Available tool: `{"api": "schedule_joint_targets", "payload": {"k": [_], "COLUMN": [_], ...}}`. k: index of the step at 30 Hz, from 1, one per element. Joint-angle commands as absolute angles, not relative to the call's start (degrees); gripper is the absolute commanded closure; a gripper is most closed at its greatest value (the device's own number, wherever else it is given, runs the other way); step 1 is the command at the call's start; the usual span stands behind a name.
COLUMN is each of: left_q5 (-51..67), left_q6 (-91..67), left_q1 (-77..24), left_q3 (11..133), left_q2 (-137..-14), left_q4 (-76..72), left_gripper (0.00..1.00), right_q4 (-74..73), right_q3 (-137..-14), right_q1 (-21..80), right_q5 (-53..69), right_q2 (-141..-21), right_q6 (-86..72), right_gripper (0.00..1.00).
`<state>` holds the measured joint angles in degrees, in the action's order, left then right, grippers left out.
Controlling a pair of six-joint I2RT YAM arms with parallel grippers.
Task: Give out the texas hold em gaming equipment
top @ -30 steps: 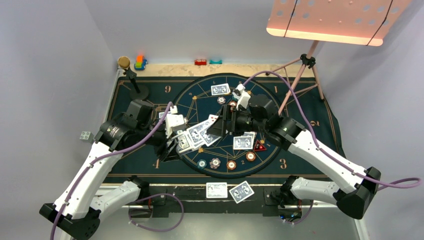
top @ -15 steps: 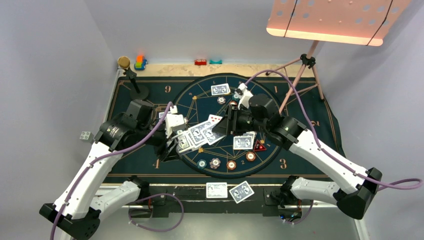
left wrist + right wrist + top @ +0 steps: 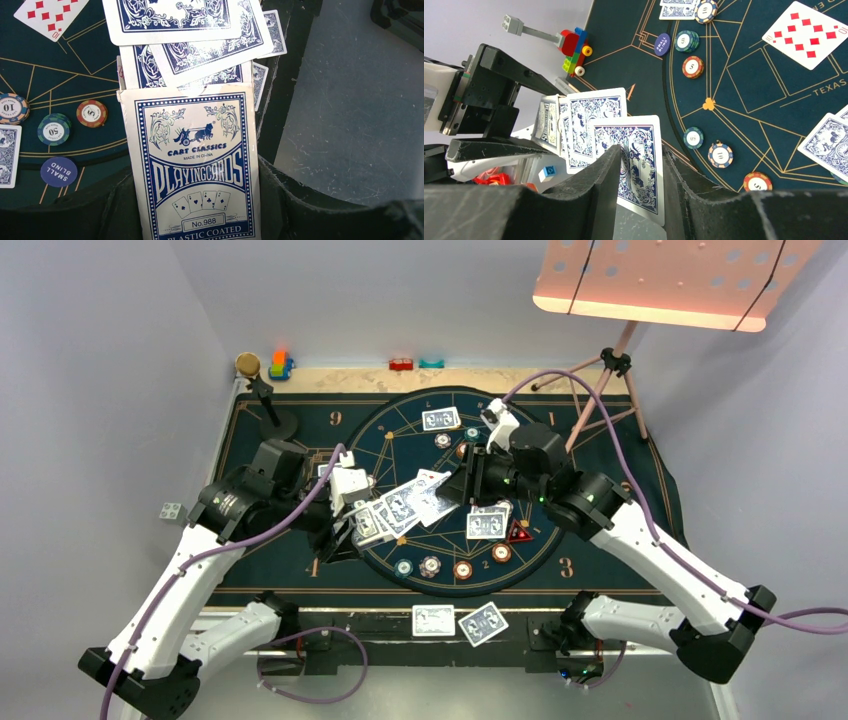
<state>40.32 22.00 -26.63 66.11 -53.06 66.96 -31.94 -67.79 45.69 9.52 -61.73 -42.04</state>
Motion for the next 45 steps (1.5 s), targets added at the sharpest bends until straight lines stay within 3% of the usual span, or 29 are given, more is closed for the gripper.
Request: {"api": "schedule_joint_targets", "payload": {"k": [1,22,35,45], "left_q5": [42.0,45.02,43.76,38.7], "left_q6": [21.61,17.01,15.91,13.2], "left_q1": [-26.32,-26.3,-26.29,-26.24], "left_q3": [68.47,65.65,64.69,63.87], "left_q2": [-52.12,-54.71,-54.07,-53.58], "left_q4": [65.43,63.55,61.7,57.73], "left_gripper": [1.0,1.0,1.0,1.0], "right_q4": [-32.67,-34.55,-39.44,-25.53], "right_q3": [-71.02,-73.48,-76.74,-63.58], "right_q1": [45.63,45.62,45.29,44.86], "right_q5": [7.57,6.59,0.23,12.1], "right_q2": [-60.81,-63.17,-61.46,-59.97], "right_q6": [-40.24,-38.3,-40.7,-50.99], "right_gripper": [0.63,0.83,0.06,0.04]}}
